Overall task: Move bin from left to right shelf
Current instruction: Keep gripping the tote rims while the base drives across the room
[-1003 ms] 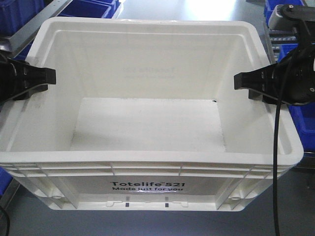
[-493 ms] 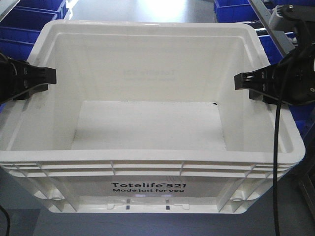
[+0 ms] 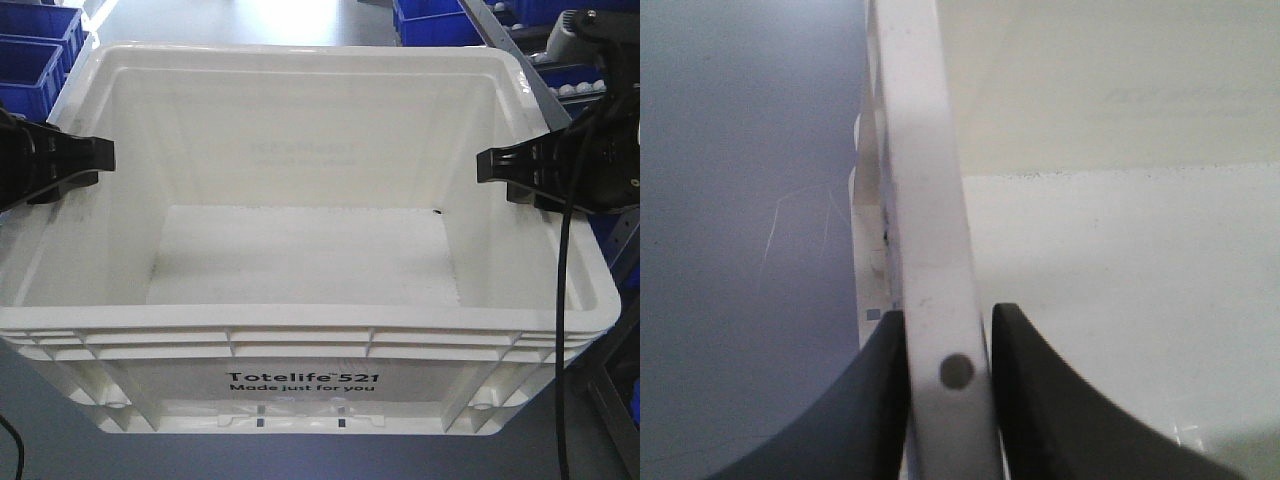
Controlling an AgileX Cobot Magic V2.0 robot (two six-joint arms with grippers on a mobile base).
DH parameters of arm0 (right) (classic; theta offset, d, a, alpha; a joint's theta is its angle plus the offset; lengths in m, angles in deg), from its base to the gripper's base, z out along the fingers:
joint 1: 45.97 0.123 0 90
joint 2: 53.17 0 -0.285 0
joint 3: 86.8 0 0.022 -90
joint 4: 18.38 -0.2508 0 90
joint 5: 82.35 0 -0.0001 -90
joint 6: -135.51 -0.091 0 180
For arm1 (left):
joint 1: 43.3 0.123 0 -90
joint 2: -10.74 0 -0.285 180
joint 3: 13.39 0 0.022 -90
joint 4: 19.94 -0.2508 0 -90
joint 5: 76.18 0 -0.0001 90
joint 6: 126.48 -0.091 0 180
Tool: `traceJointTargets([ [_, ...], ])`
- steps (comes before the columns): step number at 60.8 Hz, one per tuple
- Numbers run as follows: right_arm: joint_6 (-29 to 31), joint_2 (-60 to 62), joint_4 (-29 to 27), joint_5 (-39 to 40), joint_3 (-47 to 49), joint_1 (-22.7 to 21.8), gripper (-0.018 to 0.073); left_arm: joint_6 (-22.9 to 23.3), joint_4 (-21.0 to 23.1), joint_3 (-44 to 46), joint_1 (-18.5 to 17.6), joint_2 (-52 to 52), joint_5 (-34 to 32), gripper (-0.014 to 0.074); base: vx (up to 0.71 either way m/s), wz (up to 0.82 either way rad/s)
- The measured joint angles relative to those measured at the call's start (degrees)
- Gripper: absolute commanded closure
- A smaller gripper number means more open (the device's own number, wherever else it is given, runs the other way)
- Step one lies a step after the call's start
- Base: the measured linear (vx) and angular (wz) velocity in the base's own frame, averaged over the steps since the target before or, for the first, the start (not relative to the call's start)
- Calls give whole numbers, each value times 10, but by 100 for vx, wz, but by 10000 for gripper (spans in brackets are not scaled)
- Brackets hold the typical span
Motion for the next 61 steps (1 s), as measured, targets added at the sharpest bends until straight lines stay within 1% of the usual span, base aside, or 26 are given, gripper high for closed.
traceJointTargets([
  [61, 0, 0, -1, 0, 0, 0, 568, 2, 1, 0, 0, -3, 1, 603, 28, 2],
])
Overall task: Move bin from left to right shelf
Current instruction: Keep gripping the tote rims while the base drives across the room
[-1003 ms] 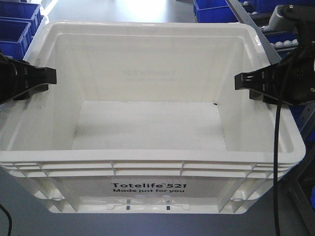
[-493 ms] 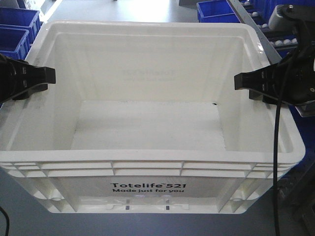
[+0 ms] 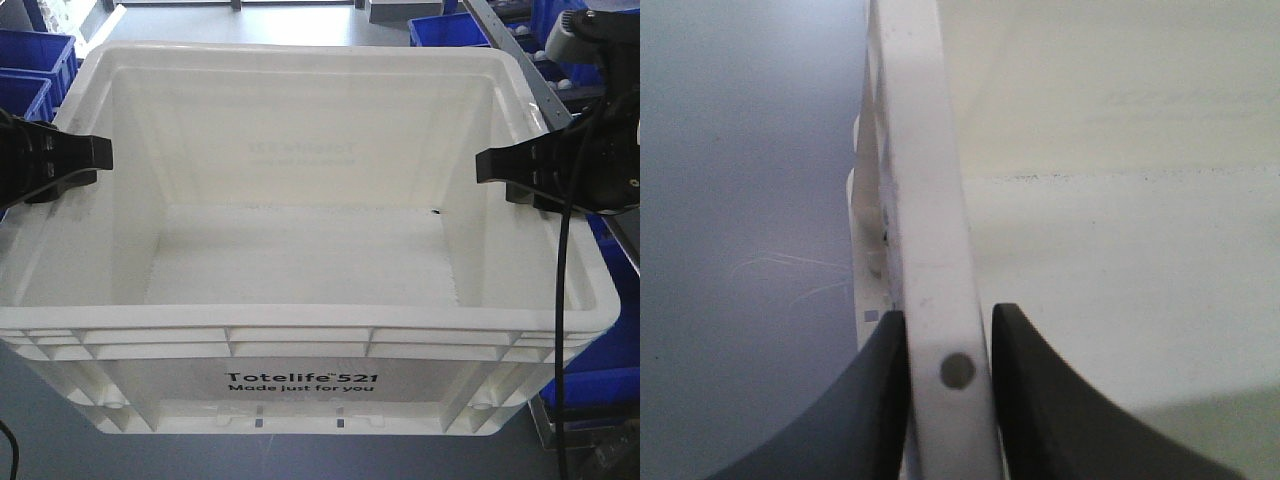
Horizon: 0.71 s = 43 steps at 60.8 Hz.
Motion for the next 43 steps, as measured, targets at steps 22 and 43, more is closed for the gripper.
traceJointTargets([
  [22, 0, 0, 0, 0, 0, 0, 568, 1, 0, 0, 0, 0, 0, 603, 33, -1],
  [43, 0, 0, 1, 0, 0, 0, 568, 1, 0, 0, 0, 0, 0, 603, 35, 1],
])
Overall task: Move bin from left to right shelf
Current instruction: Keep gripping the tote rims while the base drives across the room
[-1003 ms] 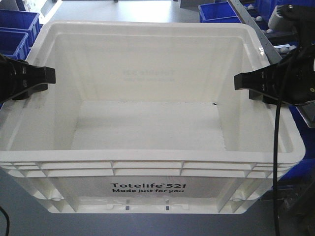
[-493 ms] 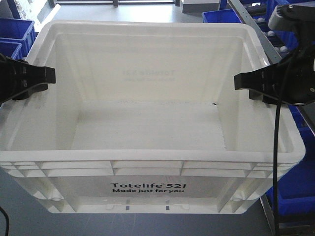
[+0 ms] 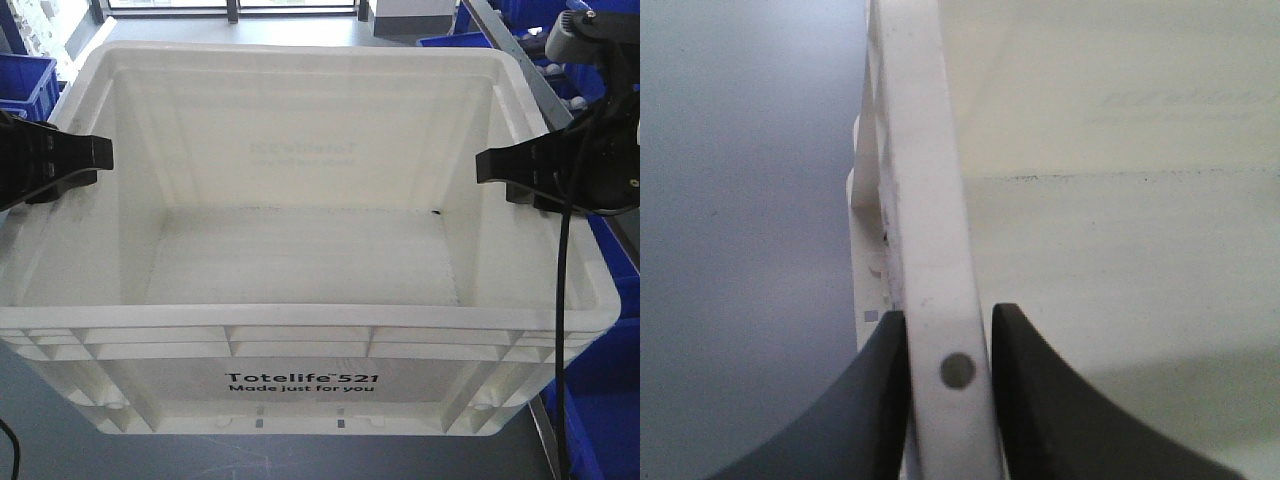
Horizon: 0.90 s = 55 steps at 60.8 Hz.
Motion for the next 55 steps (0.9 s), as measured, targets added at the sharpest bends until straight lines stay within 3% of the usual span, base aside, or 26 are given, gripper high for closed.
traceJointTargets([
  [55, 0, 0, 0, 0, 0, 0, 568, 1, 0, 0, 0, 0, 0, 602, 38, 3],
])
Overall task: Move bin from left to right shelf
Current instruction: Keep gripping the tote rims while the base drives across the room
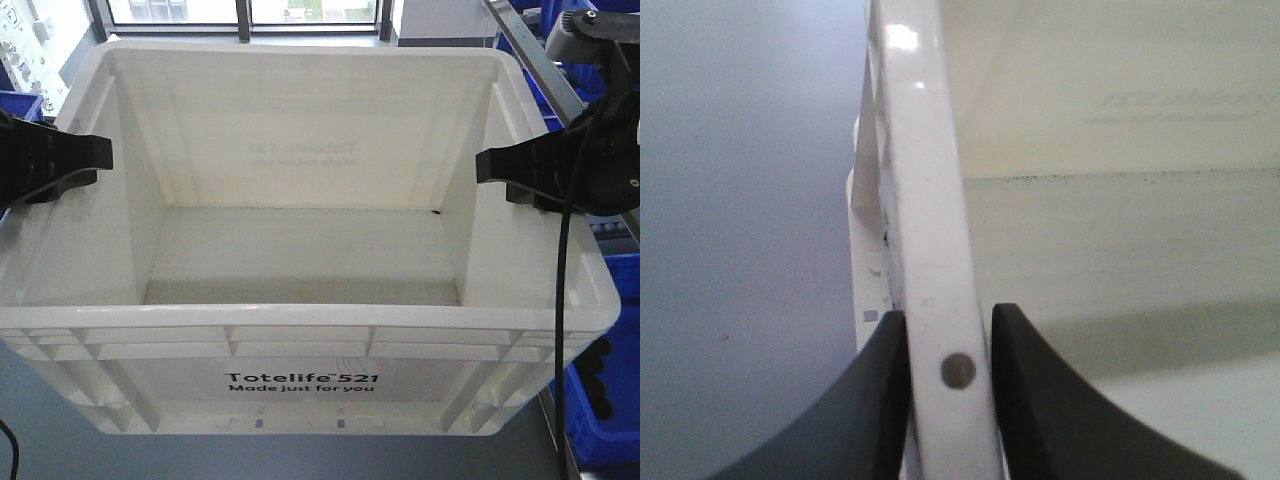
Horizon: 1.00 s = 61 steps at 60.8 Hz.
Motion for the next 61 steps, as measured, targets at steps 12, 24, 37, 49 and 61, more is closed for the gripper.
traceJointTargets([
  [12, 0, 0, 0, 0, 0, 0, 568, 0, 0, 0, 0, 0, 0, 602, 38, -3],
  [24, 0, 0, 0, 1, 0, 0, 568, 0, 1, 0, 0, -1, -1, 603, 39, -4],
  [37, 0, 0, 0, 1, 0, 0, 568, 0, 1, 0, 0, -1, -1, 603, 38, -4],
  [49, 0, 0, 0, 1, 0, 0, 568, 0, 1, 0, 0, -1, -1, 603, 38, -2],
  [61, 0, 0, 1, 1, 0, 0, 568, 0, 1, 0, 0, -1, -1, 603, 36, 1],
])
